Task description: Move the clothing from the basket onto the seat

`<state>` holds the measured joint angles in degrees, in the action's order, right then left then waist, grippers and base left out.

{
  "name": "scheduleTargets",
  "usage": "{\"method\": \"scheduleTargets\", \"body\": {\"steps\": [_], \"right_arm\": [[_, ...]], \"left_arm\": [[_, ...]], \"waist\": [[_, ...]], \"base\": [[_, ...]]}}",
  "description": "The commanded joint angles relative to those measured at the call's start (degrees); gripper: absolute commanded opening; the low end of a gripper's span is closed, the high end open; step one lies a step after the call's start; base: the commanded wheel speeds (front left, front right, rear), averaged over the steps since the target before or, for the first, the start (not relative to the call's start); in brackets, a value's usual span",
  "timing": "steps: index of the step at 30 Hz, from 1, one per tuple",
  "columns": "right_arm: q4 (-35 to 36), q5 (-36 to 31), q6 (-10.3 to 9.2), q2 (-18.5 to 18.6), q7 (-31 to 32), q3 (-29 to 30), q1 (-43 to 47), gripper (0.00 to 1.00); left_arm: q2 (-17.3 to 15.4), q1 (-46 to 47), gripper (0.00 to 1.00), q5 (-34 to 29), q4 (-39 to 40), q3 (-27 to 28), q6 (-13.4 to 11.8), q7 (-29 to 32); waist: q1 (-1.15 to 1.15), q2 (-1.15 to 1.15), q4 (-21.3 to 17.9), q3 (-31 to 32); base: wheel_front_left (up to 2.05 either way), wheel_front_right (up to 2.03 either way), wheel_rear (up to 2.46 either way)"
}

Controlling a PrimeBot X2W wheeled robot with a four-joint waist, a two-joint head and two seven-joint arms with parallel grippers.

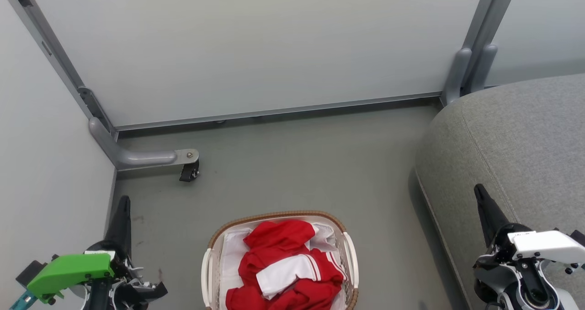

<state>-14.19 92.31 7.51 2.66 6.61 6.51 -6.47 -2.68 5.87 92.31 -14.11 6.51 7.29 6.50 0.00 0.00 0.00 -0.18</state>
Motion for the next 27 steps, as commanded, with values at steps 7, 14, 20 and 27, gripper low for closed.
{"method": "scheduleTargets", "body": {"steps": [7, 14, 20, 27], "right_arm": [[-1.74, -0.54, -0.01, -0.54, -0.90, -0.72, 0.95, 1.00], [-1.88, -3.53, -0.01, -0.45, -2.93, -1.03, 1.29, 1.00], [-2.07, -7.14, -0.01, -0.37, -4.52, -0.50, 1.17, 1.00], [-0.62, -15.01, -0.01, -0.29, -6.22, 0.24, 0.85, 1.00]], "left_arm": [[0.26, -1.46, 1.00, -0.33, -1.67, -1.29, -0.06, -0.92], [0.21, -1.83, 1.00, -1.91, -1.15, -3.20, -0.03, -2.93], [0.16, -1.87, 1.00, -5.12, -0.37, -4.15, 0.00, -4.50], [0.11, -1.27, 1.00, -10.50, 0.97, -5.14, 0.03, -6.19]], "waist": [[0.00, 0.00, 0.00, -0.02], [0.00, 0.00, 0.00, -0.09], [0.00, 0.00, 0.04, -0.16], [0.00, 0.00, 0.09, -0.24]], "base": [[0.00, 0.00, 0.00], [0.00, 0.00, 0.00], [0.00, 0.00, 0.00], [0.00, 0.00, 0.00]]}}
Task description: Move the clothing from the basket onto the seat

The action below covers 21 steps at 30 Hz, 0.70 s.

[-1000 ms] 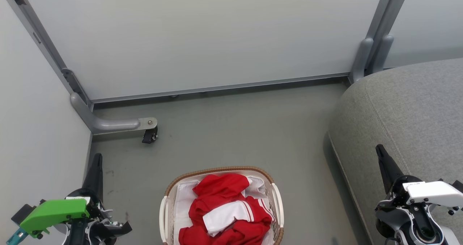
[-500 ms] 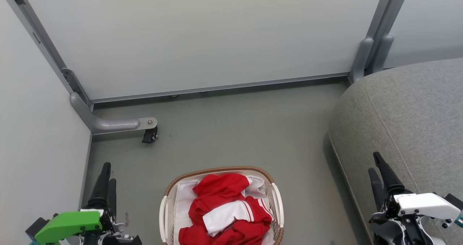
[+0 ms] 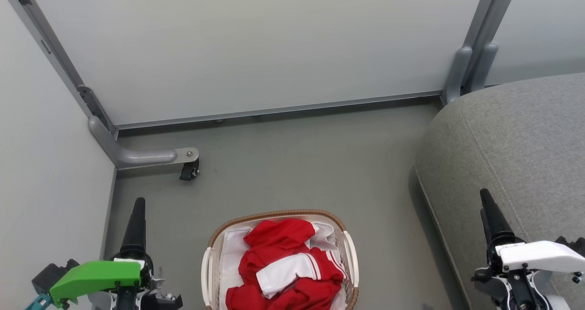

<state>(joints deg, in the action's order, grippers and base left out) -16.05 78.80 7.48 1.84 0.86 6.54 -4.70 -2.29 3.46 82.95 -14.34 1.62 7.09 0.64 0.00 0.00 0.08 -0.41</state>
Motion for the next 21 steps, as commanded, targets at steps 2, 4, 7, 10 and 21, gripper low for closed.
{"method": "scheduleTargets", "body": {"steps": [2, 4, 7, 10, 21], "right_arm": [[2.13, -4.71, 0.02, 0.56, -0.94, 0.24, -0.90, 1.00], [2.85, -7.41, 0.02, 0.59, -1.45, 0.50, -0.80, 1.00], [3.65, -10.78, 0.02, 0.62, -2.10, 0.67, -0.70, 1.00], [4.62, -14.88, 0.02, 0.64, -2.77, 0.25, -0.49, 1.00], [5.48, -25.94, 0.02, 0.72, -4.97, -0.95, 0.23, 1.00]], "left_arm": [[-0.29, 1.51, 1.00, -3.13, 1.61, -0.69, 0.24, -0.81], [-0.30, 1.82, 1.00, -5.46, 2.08, -1.18, 0.25, -1.33], [-0.32, 2.00, 1.00, -8.67, 2.58, -1.58, 0.26, -1.98], [-0.34, 1.96, 1.00, -12.26, 3.04, -1.85, 0.27, -2.61], [-0.41, 0.80, 1.00, -23.87, 4.38, -2.34, 0.15, -4.82]], "waist": [[0.00, 0.00, 0.04, -0.04], [0.00, 0.00, 0.05, -0.07], [0.00, 0.00, 0.05, -0.11], [0.00, 0.00, 0.06, -0.18], [0.00, 0.00, 0.20, -0.46]], "base": [[0.00, 0.00, 0.00], [0.00, 0.00, 0.00], [0.00, 0.00, 0.00], [0.00, 0.00, 0.00], [0.00, 0.00, 0.00]]}}
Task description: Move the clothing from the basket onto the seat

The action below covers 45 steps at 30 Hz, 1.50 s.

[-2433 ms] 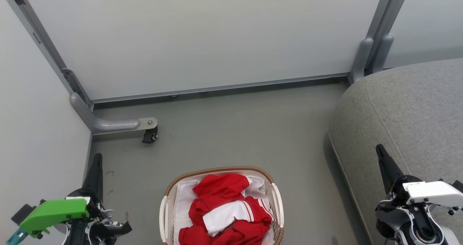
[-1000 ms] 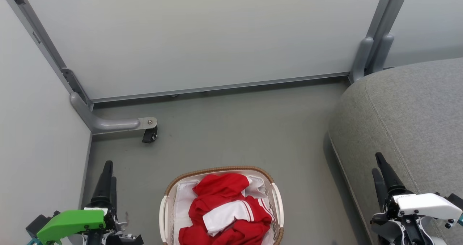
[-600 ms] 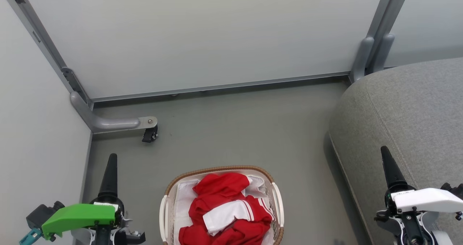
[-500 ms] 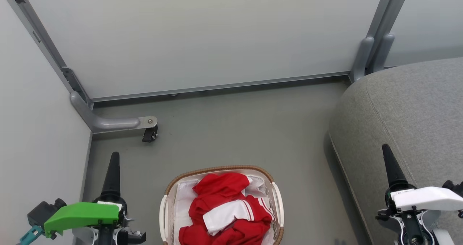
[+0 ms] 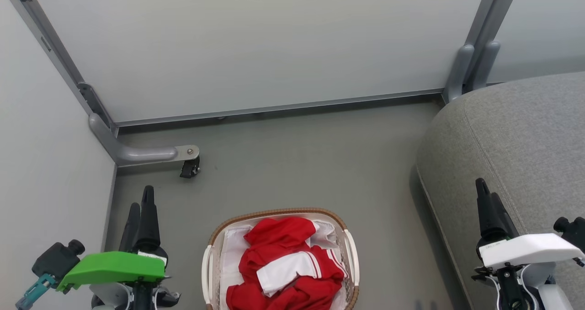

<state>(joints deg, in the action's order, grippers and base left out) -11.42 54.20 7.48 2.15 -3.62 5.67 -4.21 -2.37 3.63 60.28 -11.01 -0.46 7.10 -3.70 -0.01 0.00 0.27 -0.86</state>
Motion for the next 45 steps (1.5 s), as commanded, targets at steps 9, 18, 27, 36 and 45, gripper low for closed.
{"method": "scheduleTargets", "body": {"steps": [9, 18, 27, 36, 45], "right_arm": [[0.95, -9.08, 0.02, 0.49, -2.21, -0.60, 0.02, 1.00], [0.38, -15.12, 0.02, 0.56, -3.68, -1.12, -0.22, 1.00], [-0.13, -21.61, 0.02, 0.62, -5.10, -1.69, -0.41, 1.00], [-0.44, -27.36, 0.02, 0.68, -6.33, -2.03, -0.12, 1.00], [-1.10, -32.08, 0.02, 0.71, -7.56, -2.45, 0.02, 1.00]], "left_arm": [[-0.39, -0.27, 1.00, -11.07, 0.98, -2.40, -0.50, -2.16], [-0.45, -0.65, 1.00, -18.14, 0.08, -3.23, -0.99, -3.62], [-0.49, -1.04, 1.00, -23.84, -1.07, -3.22, -1.15, -5.06], [-0.54, -1.24, 1.00, -28.18, -2.19, -3.74, -1.33, -6.32], [-0.58, -1.44, 1.00, -32.10, -3.57, -4.40, -1.38, -7.53]], "waist": [[0.00, 0.00, 0.19, -0.30], [0.00, 0.00, 0.19, -0.71], [0.01, 0.00, 0.30, -1.09], [0.01, 0.00, 0.44, -1.37], [0.01, 0.00, 0.53, -1.47]], "base": [[0.00, 0.00, 0.00], [0.00, 0.00, 0.00], [0.00, 0.00, 0.00], [0.00, 0.00, 0.00], [0.00, 0.00, 0.00]]}}
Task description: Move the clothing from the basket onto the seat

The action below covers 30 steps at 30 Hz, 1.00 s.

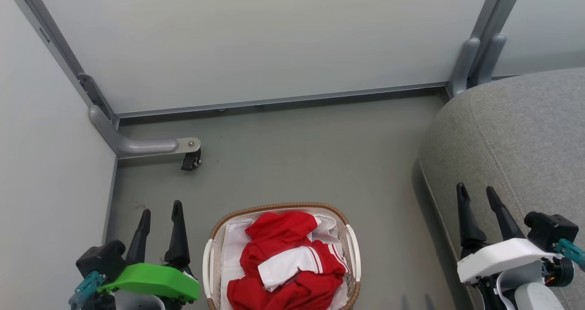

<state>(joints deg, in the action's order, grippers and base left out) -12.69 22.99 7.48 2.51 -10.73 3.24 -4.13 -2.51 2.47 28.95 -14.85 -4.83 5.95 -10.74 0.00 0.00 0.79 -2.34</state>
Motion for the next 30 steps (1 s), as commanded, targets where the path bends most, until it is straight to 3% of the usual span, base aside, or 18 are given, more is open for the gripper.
{"method": "scheduleTargets", "body": {"steps": [1, 30], "right_arm": [[0.06, -1.41, 0.02, 0.36, -0.58, -0.06, -0.03, 1.00], [-1.60, -14.00, 0.02, 0.50, -3.87, -0.60, 1.11, 1.00]], "left_arm": [[-0.44, -0.30, 1.00, -1.10, 0.07, -0.06, -0.25, -0.67], [-0.53, -1.41, 1.00, -11.26, -3.30, -1.44, -0.42, -3.83]], "waist": [[0.00, 0.00, 0.03, 0.01], [0.00, 0.00, 0.72, 0.12]], "base": [[0.00, 0.00, 0.00], [0.00, 0.00, 0.00]]}}
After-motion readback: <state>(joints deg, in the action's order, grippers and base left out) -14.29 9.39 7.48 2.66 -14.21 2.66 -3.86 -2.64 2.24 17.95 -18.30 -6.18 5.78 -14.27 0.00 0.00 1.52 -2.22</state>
